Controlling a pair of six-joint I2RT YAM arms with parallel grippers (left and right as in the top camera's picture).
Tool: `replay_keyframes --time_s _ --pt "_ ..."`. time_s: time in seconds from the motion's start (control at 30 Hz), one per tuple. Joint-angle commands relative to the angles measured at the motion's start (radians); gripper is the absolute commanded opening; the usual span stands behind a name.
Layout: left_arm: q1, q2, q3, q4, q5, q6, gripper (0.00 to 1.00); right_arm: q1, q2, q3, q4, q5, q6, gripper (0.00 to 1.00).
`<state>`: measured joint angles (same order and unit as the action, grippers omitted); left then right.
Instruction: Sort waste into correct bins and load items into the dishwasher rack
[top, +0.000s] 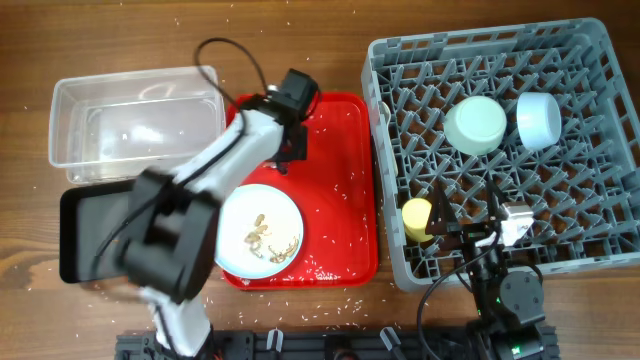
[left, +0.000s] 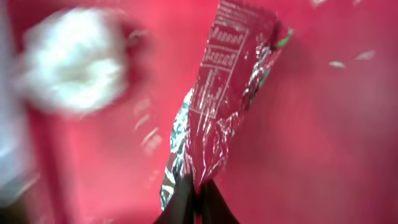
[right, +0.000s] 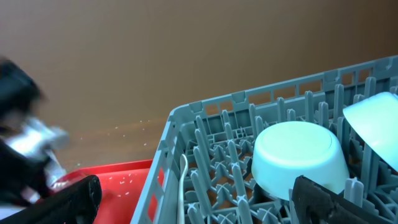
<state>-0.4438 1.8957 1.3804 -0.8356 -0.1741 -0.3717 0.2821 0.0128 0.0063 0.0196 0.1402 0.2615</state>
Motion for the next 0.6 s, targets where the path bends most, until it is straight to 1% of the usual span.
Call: replay_keyframes --time_s 0.0,0.07,0.13,0.17,0.2,0.23,0.27,0.3,0.33,0.37,0.4,0.47,0.57 --pt "0.083 -0.223 0.058 -0.080 -0.091 -0.166 0.04 -0.005 -0.008 -0.001 0.003 0.010 0.008 1.00" --pt "0.146 -0.254 0.058 -0.085 -0.124 -0.164 0.04 -0.005 -0.008 -0.001 0.003 0.010 0.008 1.00" --pt "0.233 -0.238 0.057 -0.040 -0.152 -0.156 0.04 -0.005 -0.008 -0.001 0.003 0.010 0.008 1.00" --pt "0.263 -0.223 0.057 -0.026 -0.155 -0.156 0.10 -0.005 -0.008 -0.001 0.003 0.010 0.008 1.00" --pt "0.291 -0.200 0.057 -0.009 -0.148 -0.156 0.22 -0.005 -0.008 -0.001 0.003 0.010 0.008 1.00" --pt "0.318 -0.169 0.057 0.013 -0.121 -0.147 0.32 -0.005 -0.008 -0.001 0.003 0.010 0.008 1.00" --pt "0.329 -0.152 0.058 0.029 -0.077 -0.101 0.46 -0.005 -0.008 -0.001 0.003 0.010 0.008 1.00" --pt "0.330 -0.150 0.060 0.036 -0.039 -0.068 0.56 -0.005 -0.008 -0.001 0.003 0.010 0.008 1.00" --pt "0.325 -0.154 0.070 0.030 -0.024 -0.058 0.71 -0.005 -0.008 -0.001 0.003 0.010 0.008 1.00" --pt "0.311 -0.169 0.090 0.013 -0.024 -0.058 0.77 -0.005 -0.008 -0.001 0.003 0.010 0.008 1.00" --pt "0.293 -0.183 0.111 0.003 -0.022 -0.058 0.80 -0.005 -0.008 -0.001 0.003 0.010 0.008 1.00" --pt "0.238 -0.211 0.126 0.006 -0.016 -0.049 0.79 -0.005 -0.008 -0.001 0.003 0.010 0.008 1.00" --pt "0.113 -0.189 0.121 0.018 -0.026 0.039 0.67 -0.005 -0.008 -0.001 0.003 0.010 0.008 1.00"
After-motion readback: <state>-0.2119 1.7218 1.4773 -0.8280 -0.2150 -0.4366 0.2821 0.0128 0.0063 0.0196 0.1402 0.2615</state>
